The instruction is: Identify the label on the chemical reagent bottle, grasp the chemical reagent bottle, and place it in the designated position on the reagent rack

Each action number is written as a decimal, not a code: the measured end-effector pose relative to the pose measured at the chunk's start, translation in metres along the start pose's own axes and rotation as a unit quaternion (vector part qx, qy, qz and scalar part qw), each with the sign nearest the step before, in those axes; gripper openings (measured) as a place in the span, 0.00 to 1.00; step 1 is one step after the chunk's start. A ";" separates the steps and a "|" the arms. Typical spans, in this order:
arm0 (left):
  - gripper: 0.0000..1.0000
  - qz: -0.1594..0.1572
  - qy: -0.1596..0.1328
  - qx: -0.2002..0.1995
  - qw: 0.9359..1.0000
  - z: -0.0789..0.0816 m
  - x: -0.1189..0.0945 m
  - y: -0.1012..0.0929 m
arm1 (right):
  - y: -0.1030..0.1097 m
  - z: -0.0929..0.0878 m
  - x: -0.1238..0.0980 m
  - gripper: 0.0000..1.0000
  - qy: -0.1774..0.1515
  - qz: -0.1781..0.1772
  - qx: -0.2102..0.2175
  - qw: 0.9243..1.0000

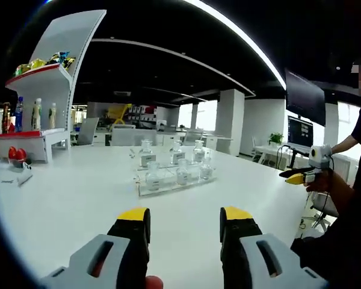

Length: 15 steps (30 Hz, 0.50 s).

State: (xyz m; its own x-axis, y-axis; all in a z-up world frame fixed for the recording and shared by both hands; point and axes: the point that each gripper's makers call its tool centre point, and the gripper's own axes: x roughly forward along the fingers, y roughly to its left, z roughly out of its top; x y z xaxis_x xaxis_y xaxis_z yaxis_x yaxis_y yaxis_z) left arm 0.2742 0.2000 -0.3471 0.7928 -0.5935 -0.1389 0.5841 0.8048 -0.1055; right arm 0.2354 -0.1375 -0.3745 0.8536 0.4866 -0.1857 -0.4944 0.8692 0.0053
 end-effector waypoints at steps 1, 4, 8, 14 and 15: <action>0.47 -0.002 0.000 0.001 1.000 0.000 -0.002 -0.002 | 0.000 0.000 0.000 0.33 0.000 0.000 0.000 1.000; 0.47 -0.006 -0.002 0.002 1.000 0.002 -0.009 -0.007 | 0.000 0.001 0.001 0.33 -0.001 0.001 -0.001 1.000; 0.47 -0.009 -0.001 0.004 1.000 0.000 -0.014 -0.011 | 0.001 0.001 0.002 0.33 -0.001 0.001 -0.001 1.000; 0.47 -0.020 -0.002 -0.005 1.000 -0.005 -0.025 -0.014 | 0.002 0.001 0.000 0.33 0.000 0.002 -0.003 1.000; 0.47 -0.022 -0.002 -0.006 1.000 -0.006 -0.027 -0.014 | 0.002 0.001 0.000 0.33 0.001 0.001 -0.003 1.000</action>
State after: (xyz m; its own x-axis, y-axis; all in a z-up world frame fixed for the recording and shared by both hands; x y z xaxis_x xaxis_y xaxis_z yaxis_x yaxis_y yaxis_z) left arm 0.2437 0.2044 -0.3479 0.7677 -0.6275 -0.1299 0.6154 0.7784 -0.1237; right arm 0.2345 -0.1358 -0.3733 0.8525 0.4880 -0.1872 -0.4969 0.8678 -0.0006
